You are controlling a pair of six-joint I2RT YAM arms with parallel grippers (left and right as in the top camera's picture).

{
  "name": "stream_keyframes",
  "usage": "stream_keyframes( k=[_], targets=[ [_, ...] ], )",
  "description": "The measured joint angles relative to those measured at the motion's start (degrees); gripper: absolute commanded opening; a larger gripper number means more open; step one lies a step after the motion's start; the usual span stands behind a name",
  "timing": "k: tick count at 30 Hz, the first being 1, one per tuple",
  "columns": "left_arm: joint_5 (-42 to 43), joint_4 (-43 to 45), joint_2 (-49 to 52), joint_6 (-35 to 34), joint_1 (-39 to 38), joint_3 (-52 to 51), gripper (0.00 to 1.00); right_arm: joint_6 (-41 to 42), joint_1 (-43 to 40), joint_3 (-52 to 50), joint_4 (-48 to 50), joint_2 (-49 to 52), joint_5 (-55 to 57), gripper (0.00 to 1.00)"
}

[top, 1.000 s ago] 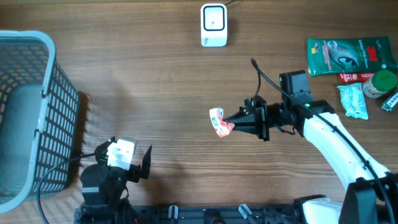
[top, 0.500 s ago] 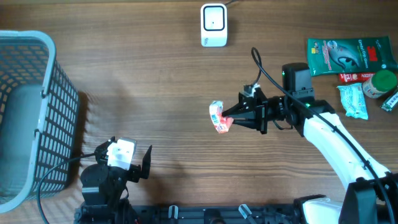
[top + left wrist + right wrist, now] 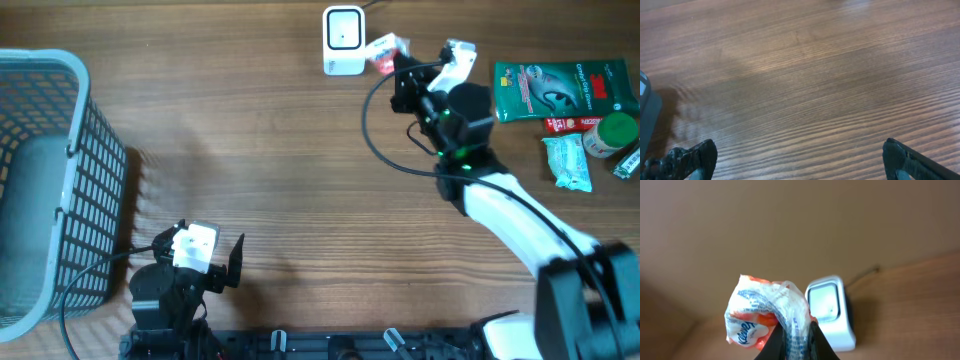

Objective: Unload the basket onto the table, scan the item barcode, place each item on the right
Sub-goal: 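Raise the tissue pack with the right gripper to the scanner, then carry the tissue pack to the far right and release it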

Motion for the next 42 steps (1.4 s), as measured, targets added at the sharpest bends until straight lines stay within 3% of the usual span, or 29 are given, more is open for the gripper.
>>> stream_keyframes(
  k=[3,4,8,13,18,20,21,26,27,30,32,36,37,39,40,42],
  targets=[
    [0.0,0.1,0.0,0.0,0.0,0.0,1.00,-3.1,0.7,10.7,-1.6,14.1,3.4,0.04],
    [0.0,0.0,-0.1,0.0,0.0,0.0,1.00,-5.0,0.9,19.6,-5.6,22.4,3.5,0.04],
    [0.0,0.0,-0.1,0.0,0.0,0.0,1.00,-9.0,3.6,38.9,-18.3,32.4,5.5,0.05],
    [0.0,-0.1,-0.1,0.0,0.0,0.0,1.00,-9.7,4.4,41.0,-13.6,33.9,8.3,0.04],
    [0.0,0.0,-0.1,0.0,0.0,0.0,1.00,-9.9,4.4,41.0,-15.1,35.9,11.3,0.04],
    [0.0,0.0,-0.1,0.0,0.0,0.0,1.00,-9.1,4.3,41.3,-21.6,34.7,11.7,0.04],
    [0.0,-0.1,-0.1,0.0,0.0,0.0,1.00,-8.7,4.2,41.4,-26.5,32.7,12.2,0.04],
    [0.0,0.0,0.0,0.0,0.0,0.0,1.00,-5.7,0.9,42.4,-76.0,9.4,30.6,0.04],
    [0.0,-0.1,-0.1,0.0,0.0,0.0,1.00,-2.6,-1.4,42.9,-89.9,5.2,37.3,0.04],
    [0.0,0.0,-0.1,0.0,0.0,0.0,1.00,9.2,-7.9,40.4,-107.7,4.9,45.4,0.04],
    [0.0,0.0,-0.1,0.0,0.0,0.0,1.00,17.4,-15.1,33.7,-107.6,5.6,47.1,0.04],
    [0.0,0.0,0.0,0.0,0.0,0.0,1.00,22.3,-29.1,17.6,-87.8,6.3,42.4,0.05],
    [0.0,0.0,0.0,0.0,0.0,0.0,1.00,22.1,-33.6,13.9,-82.1,6.5,39.5,0.21],
    [0.0,0.0,-0.1,0.0,0.0,0.0,0.99,21.4,-40.6,10.1,-73.5,6.6,33.9,0.80],
    [0.0,-0.1,-0.1,0.0,0.0,0.0,1.00,20.9,-43.4,10.1,-71.9,6.6,30.4,1.00],
    [0.0,0.0,-0.1,0.0,0.0,0.0,1.00,17.7,-48.4,11.6,-71.0,6.6,17.9,1.00]
  ],
)
